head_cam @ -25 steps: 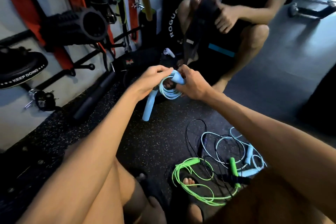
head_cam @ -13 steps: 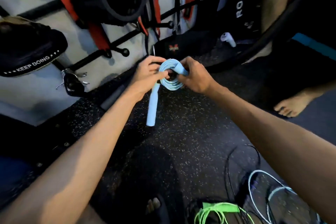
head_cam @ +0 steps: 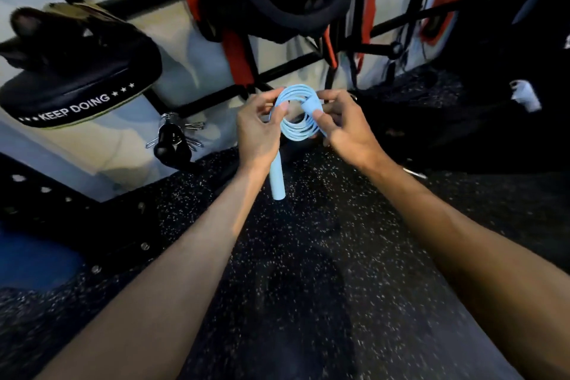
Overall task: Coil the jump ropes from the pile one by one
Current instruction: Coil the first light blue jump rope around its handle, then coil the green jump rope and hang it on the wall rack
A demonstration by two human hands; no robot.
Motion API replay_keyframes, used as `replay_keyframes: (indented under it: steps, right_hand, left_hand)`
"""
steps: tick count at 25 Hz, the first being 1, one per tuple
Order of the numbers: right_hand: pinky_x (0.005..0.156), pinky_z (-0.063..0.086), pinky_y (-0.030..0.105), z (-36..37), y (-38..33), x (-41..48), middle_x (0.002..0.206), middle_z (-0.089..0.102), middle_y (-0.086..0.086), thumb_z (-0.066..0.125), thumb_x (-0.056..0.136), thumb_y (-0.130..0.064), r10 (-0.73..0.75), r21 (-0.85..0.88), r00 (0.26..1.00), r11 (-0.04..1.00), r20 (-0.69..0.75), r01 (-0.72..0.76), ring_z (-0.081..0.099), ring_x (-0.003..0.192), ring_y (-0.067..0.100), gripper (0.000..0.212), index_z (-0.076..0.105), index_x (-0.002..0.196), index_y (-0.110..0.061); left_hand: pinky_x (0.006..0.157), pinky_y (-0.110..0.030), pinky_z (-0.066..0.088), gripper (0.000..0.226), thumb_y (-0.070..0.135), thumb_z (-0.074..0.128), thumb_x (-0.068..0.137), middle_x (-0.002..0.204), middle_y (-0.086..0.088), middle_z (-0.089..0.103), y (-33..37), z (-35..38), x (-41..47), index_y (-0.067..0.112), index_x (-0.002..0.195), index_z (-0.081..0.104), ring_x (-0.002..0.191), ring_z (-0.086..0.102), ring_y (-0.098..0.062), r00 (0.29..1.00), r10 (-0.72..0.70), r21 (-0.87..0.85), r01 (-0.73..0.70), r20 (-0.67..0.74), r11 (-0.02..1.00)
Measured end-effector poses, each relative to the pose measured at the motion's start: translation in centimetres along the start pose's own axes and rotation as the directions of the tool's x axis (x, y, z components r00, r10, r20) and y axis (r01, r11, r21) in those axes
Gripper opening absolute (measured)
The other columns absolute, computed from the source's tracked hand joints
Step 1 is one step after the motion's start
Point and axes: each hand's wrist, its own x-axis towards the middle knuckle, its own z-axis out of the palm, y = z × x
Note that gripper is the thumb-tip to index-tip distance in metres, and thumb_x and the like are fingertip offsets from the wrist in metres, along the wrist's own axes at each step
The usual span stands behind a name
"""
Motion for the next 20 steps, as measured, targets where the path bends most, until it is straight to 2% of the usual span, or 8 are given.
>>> replay_keyframes:
  steps: [2,6,10,13,15,17,19,20]
  right_hand:
    - [0.074,0.053,0.021,1.4,1.2,1.4,0.107,0.067,0.000,0.055,0.097,-0.016,-0.052,-0.075,0.997,0.996,-0.059,0.048,0.067,0.091,0.010,0.031,0.050,0.127,-0.015]
    - [0.091,0.049,0.024,3.7,3.0,3.8,0.117,0.063,0.007,0.054,0.098,-0.016,-0.144,-0.232,0.970,0.968,-0.199,0.096,0.060,0.094,0.009,0.028,0.061,0.123,-0.007]
    - [0.085,0.054,0.030,5.3,4.6,5.8,0.102,0.069,0.003,0.057,0.095,-0.012,-0.130,-0.160,0.955,0.983,-0.266,0.089,0.066,0.088,0.011,0.020,0.062,0.114,-0.010]
    - [0.081,0.057,0.031,6.9,6.1,7.2,0.092,0.071,0.000,0.058,0.093,-0.008,-0.094,-0.156,0.953,0.986,-0.288,0.050,0.068,0.085,0.012,0.013,0.058,0.105,-0.011]
    - [0.090,0.055,0.028,7.9,6.5,8.2,0.096,0.073,0.002,0.056,0.092,-0.002,-0.059,-0.157,0.953,0.988,-0.296,0.012,0.069,0.091,0.012,0.018,0.064,0.105,-0.010]
    - [0.095,0.047,0.019,8.9,6.5,8.9,0.107,0.073,0.006,0.055,0.092,0.001,0.006,-0.178,0.964,0.982,-0.268,-0.056,0.067,0.101,0.015,0.029,0.067,0.115,-0.010]
    - [0.090,0.042,0.019,9.6,6.4,9.4,0.118,0.069,0.011,0.053,0.094,-0.002,0.106,-0.277,0.984,0.950,-0.145,-0.143,0.063,0.110,0.023,0.039,0.058,0.131,-0.011]
    - [0.086,0.041,0.021,9.7,6.3,9.6,0.122,0.066,0.012,0.052,0.095,-0.004,0.165,-0.337,0.984,0.924,-0.070,-0.179,0.061,0.114,0.027,0.044,0.051,0.138,-0.012]
  left_hand:
    - [0.080,-0.019,0.050,0.025,0.008,0.063,0.089,0.105,-0.006,0.065,-1.3,0.3,1.4,0.012,0.112,0.072,0.087,0.063,-0.010,0.999,0.036,0.080,-0.034,-0.018,0.996]
    - [0.081,-0.010,0.044,0.025,0.009,0.062,0.090,0.102,-0.010,0.061,-3.3,0.4,3.7,0.009,0.113,0.071,0.082,0.057,-0.001,0.990,0.136,0.189,-0.127,-0.036,0.974]
    - [0.082,-0.025,0.055,0.019,0.009,0.067,0.085,0.095,-0.006,0.068,-5.8,0.7,5.9,0.010,0.102,0.075,0.081,0.067,-0.010,0.989,0.117,0.153,-0.103,-0.090,0.983]
    - [0.082,-0.028,0.054,0.019,0.009,0.065,0.085,0.091,-0.004,0.071,-7.9,0.9,7.5,0.010,0.100,0.077,0.081,0.068,-0.012,0.981,0.164,0.225,-0.138,-0.099,0.965]
    - [0.082,-0.029,0.052,0.027,0.007,0.058,0.086,0.092,-0.006,0.072,-9.2,0.7,8.4,0.010,0.107,0.075,0.083,0.067,-0.017,0.977,0.212,0.317,-0.192,-0.031,0.929]
    - [0.085,-0.033,0.051,0.037,0.007,0.051,0.086,0.103,-0.011,0.072,-10.7,0.2,9.9,0.013,0.118,0.070,0.095,0.066,-0.024,0.985,0.156,0.402,-0.174,0.076,0.899]
    - [0.087,-0.039,0.052,0.049,0.007,0.053,0.084,0.115,-0.011,0.068,-12.1,-0.2,11.1,0.021,0.132,0.059,0.104,0.063,-0.029,0.981,0.082,0.547,-0.166,0.176,0.821]
    - [0.089,-0.043,0.052,0.060,0.005,0.057,0.083,0.122,-0.009,0.064,-12.2,-0.2,11.3,0.024,0.139,0.049,0.108,0.061,-0.030,0.972,0.056,0.644,-0.195,0.230,0.739]
